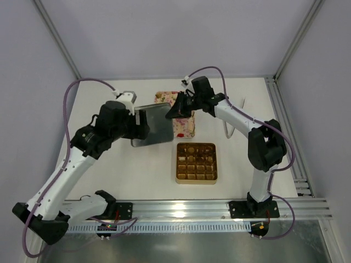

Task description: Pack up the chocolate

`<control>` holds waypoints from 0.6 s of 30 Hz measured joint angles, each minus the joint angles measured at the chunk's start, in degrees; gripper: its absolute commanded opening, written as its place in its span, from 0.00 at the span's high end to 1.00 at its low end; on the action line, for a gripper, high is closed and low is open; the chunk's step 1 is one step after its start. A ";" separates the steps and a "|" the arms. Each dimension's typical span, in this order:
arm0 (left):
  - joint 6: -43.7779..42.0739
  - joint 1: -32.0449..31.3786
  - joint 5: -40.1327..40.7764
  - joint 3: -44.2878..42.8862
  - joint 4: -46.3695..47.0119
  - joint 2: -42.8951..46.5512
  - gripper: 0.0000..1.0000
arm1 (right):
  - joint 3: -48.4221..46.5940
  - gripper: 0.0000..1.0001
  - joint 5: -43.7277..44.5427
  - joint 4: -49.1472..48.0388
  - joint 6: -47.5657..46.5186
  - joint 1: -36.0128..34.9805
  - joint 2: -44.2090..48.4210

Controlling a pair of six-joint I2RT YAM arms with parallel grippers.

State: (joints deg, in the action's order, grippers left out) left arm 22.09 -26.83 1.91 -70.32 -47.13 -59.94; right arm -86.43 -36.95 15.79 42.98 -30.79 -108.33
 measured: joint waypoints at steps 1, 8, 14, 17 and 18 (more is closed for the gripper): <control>-0.68 -3.98 2.75 -0.55 0.00 -0.07 0.20 | -1.09 0.93 -0.33 1.51 -0.28 0.81 0.22; -8.04 -32.30 23.76 -2.56 -0.76 -5.46 0.09 | -4.87 0.93 -1.84 10.08 -2.95 5.35 2.54; -16.31 -43.30 35.71 -2.84 -0.94 -13.75 0.07 | -4.92 0.92 -3.23 15.80 -5.01 7.74 5.18; -20.65 -45.13 39.89 -2.73 0.11 -16.74 0.07 | -4.94 0.93 -3.52 17.97 -5.90 8.52 6.32; -21.70 -45.40 40.79 -2.62 0.66 -17.20 0.08 | -4.94 0.92 -3.65 18.43 -6.05 8.70 6.58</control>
State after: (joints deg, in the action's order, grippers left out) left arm 0.38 -72.23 42.70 -72.95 -46.48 -77.14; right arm -91.37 -40.60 34.22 36.93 -22.09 -101.75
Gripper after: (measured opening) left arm 0.928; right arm 0.148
